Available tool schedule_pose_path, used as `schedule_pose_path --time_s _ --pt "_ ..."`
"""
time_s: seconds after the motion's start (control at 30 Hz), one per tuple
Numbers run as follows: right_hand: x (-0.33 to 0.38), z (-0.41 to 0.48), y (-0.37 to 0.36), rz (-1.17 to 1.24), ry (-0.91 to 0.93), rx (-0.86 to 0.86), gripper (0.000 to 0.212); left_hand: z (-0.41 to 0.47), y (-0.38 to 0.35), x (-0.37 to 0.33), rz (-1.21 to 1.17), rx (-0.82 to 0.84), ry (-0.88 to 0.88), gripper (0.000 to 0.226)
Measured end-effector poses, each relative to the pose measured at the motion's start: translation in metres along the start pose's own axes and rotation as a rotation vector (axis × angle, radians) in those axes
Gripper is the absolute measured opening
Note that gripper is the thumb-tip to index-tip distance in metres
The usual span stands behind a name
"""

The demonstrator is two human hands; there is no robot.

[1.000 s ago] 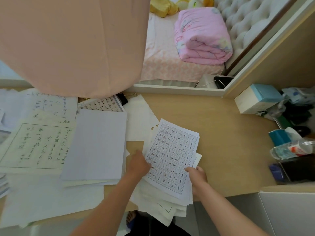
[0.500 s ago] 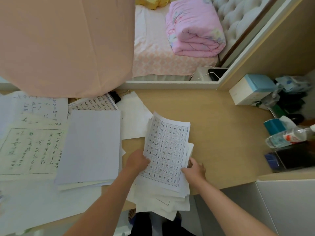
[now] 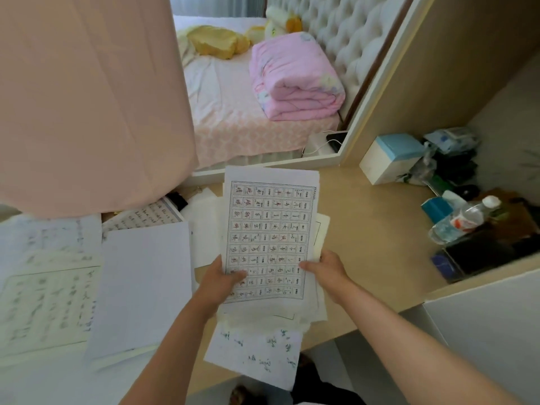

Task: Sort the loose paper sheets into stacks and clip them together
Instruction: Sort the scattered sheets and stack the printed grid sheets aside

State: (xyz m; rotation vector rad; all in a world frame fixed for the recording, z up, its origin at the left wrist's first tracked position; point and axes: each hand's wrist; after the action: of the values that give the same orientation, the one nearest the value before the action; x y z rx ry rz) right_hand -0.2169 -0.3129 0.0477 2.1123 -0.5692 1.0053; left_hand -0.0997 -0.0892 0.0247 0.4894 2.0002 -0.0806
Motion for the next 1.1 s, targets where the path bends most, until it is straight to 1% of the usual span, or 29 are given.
schedule_pose_path --time_s 0.07,0.17,0.23,0.3,0.37,0.4,0.5,0.53,0.6,0.73,0.8,0.87,0.93,1.0,1.03,1.07,1.1 --pt "0.004 0.003 -0.001 -0.059 0.017 0.020 0.030 -0.001 -0.006 -0.006 0.041 -0.014 -0.036 0.032" --pt "0.002 -0.001 -0.003 -0.206 0.022 0.091 0.025 -0.002 -0.009 0.000 0.255 -0.089 -0.083 0.034" --pt "-0.014 0.000 -0.006 -0.428 0.104 0.206 0.034 -0.002 -0.005 0.016 0.401 -0.137 -0.080 0.041" --pt "-0.035 0.006 -0.010 -0.734 0.237 0.294 0.052 -0.004 0.000 0.034 0.513 -0.163 -0.048 0.052" --pt "-0.053 0.013 -0.015 -0.894 0.302 0.253 0.062 -0.007 0.003 0.048 0.572 -0.187 -0.028 0.052" --pt "-0.058 0.016 -0.018 -0.920 0.313 0.202 0.066 -0.007 0.003 0.051 0.588 -0.209 -0.015 0.049" --pt "-0.065 0.030 -0.024 -0.965 0.346 0.077 0.091 -0.003 0.001 0.058 0.650 -0.291 -0.037 0.033" --pt "-0.065 0.035 -0.024 -0.986 0.364 0.053 0.093 -0.001 0.001 0.060 0.667 -0.299 -0.050 0.032" --pt "-0.065 0.046 -0.024 -1.006 0.385 0.048 0.087 0.001 -0.002 0.061 0.651 -0.290 -0.038 0.032" --pt "-0.068 0.058 -0.020 -0.961 0.412 0.048 0.066 -0.007 -0.006 0.057 0.403 -0.206 0.109 0.040" --pt "-0.070 0.061 -0.016 -0.983 0.416 0.066 0.062 -0.010 0.002 0.061 0.328 -0.220 0.146 0.044" --pt "-0.073 0.064 -0.012 -0.982 0.434 0.080 0.054 -0.014 0.013 0.067 0.249 -0.254 0.188 0.047" --pt "-0.078 0.066 -0.008 -0.888 0.452 0.066 0.035 -0.017 0.024 0.074 0.174 -0.269 0.233 0.048" --pt "-0.083 0.068 -0.003 -0.778 0.455 0.025 0.013 -0.021 0.027 0.076 0.117 -0.239 0.273 0.046" --pt "-0.085 0.069 -0.002 -0.758 0.455 0.022 0.009 -0.022 0.026 0.076 0.094 -0.214 0.284 0.046" --pt "-0.085 0.068 0.000 -0.765 0.462 0.030 0.014 -0.024 0.024 0.075 0.079 -0.191 0.287 0.047" --pt "-0.086 0.068 0.000 -0.785 0.459 0.046 0.027 -0.024 0.022 0.073 0.060 -0.172 0.297 0.048"
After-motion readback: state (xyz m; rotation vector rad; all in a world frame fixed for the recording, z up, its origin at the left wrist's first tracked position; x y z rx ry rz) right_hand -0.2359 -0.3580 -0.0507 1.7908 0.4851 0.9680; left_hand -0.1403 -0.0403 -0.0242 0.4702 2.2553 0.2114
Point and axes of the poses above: each hand's wrist, its own z-axis towards the middle knuckle, its own y-axis out of the back of the hand, x = y × z, and after that the axes turned 14 degrees about -x, right-handed
